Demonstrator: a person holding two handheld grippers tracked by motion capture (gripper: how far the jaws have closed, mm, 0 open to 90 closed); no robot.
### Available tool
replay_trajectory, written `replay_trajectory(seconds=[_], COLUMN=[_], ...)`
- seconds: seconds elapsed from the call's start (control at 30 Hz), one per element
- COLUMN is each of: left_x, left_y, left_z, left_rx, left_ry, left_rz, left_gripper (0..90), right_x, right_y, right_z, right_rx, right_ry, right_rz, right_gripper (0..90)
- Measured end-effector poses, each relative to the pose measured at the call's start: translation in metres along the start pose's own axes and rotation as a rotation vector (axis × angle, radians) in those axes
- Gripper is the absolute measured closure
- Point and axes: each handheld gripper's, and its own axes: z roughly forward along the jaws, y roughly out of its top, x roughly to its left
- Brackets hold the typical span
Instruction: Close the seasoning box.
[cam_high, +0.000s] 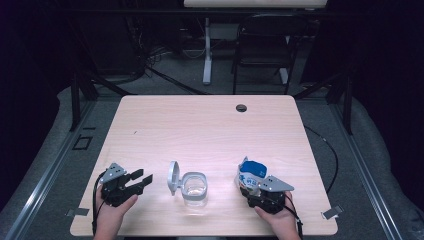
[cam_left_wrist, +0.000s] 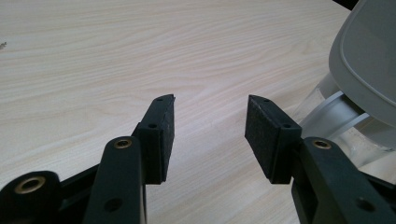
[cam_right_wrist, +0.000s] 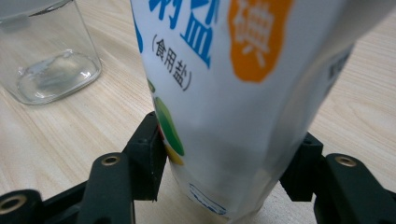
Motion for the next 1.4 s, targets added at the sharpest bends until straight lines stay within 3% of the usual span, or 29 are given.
replay_trajectory(seconds=[0.9,1.4], left_x=[-0.001,-0.002], left_y=[0.0,0.001], left_z=[0.0,-0.001], left_rx=[-0.003,0.01], left_ry=[-0.002,-0.007], left_rz=[0.001,0.007], left_gripper=[52.7,52.7], right_x=[0.0,0.004], right_y=[0.003,0.016], right_z=[-0.003,-0.016], right_rx=[-0.003,-0.048], right_ry=[-0.008,-0.031], right_rz=[0.018,-0.026], right_gripper=[43.2,43.2])
